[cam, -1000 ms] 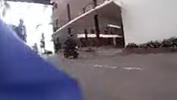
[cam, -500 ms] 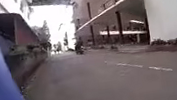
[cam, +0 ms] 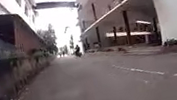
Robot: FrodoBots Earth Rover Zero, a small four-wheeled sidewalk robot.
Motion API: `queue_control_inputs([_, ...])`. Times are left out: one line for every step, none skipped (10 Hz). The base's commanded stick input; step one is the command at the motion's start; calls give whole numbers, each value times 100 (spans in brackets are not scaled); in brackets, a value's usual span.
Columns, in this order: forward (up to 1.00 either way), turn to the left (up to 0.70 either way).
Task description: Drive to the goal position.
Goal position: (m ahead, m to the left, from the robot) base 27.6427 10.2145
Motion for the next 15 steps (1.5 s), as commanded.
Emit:
queue_control_inputs([100,0])
queue_control_inputs([100,0])
queue_control_inputs([100,0])
queue_control_inputs([100,0])
queue_control_inputs([100,0])
queue_control_inputs([100,0])
queue_control_inputs([100,0])
queue_control_inputs([100,0])
queue_control_inputs([100,0])
queue_control_inputs([100,0])
queue_control_inputs([100,0])
queue_control_inputs([100,0])
queue_control_inputs([100,0])
queue_control_inputs([100,0])
queue_control_inputs([100,0])
